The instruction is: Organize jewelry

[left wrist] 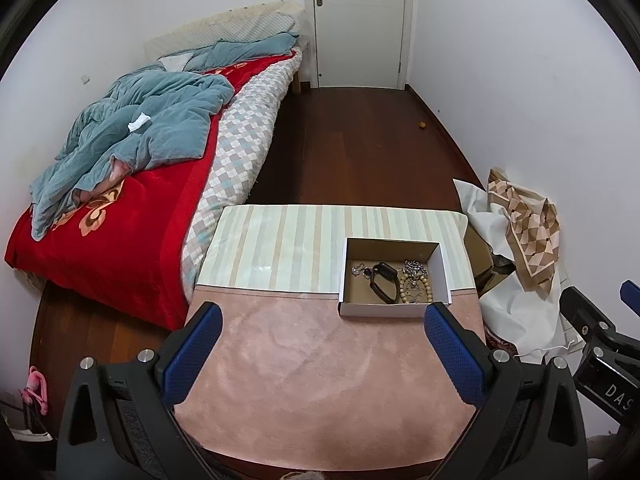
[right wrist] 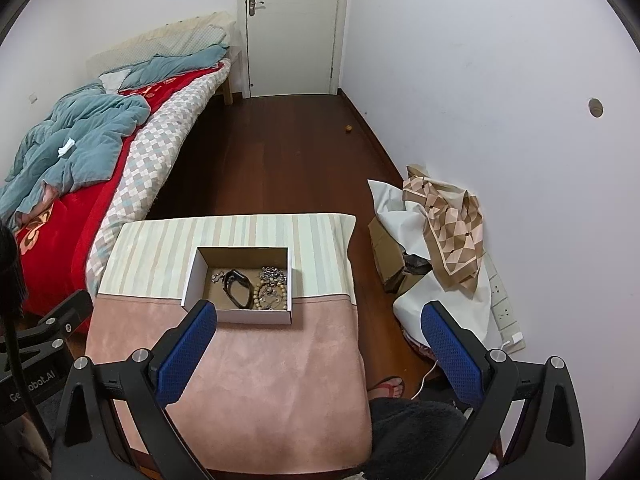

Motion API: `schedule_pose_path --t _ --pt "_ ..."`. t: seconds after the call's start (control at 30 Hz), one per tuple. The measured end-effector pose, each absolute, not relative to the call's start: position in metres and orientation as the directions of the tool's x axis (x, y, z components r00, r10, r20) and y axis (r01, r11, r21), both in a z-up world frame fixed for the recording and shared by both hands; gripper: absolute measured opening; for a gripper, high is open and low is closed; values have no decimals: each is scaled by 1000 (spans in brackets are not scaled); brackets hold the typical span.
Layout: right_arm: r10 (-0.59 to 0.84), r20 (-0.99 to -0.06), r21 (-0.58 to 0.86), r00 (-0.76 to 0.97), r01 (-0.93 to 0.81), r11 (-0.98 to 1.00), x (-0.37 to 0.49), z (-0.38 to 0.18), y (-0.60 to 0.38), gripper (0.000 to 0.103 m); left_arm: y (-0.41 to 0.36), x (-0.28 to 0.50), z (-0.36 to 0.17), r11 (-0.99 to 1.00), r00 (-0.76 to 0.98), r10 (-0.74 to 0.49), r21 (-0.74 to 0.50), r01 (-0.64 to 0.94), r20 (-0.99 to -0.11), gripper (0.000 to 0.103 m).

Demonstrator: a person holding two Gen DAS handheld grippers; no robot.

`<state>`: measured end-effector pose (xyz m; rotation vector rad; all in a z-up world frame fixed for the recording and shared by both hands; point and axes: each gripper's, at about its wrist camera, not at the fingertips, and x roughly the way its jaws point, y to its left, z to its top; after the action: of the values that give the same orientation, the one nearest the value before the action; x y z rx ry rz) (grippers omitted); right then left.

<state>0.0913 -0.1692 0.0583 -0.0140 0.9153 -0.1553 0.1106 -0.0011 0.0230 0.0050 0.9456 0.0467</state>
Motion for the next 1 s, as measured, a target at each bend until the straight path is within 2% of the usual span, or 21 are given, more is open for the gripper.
schedule_pose_path --t 1.0 --pt "-124 -799 -73 589 109 991 93 53 -166 103 0 109 22 999 581 32 18 -30 -814 103"
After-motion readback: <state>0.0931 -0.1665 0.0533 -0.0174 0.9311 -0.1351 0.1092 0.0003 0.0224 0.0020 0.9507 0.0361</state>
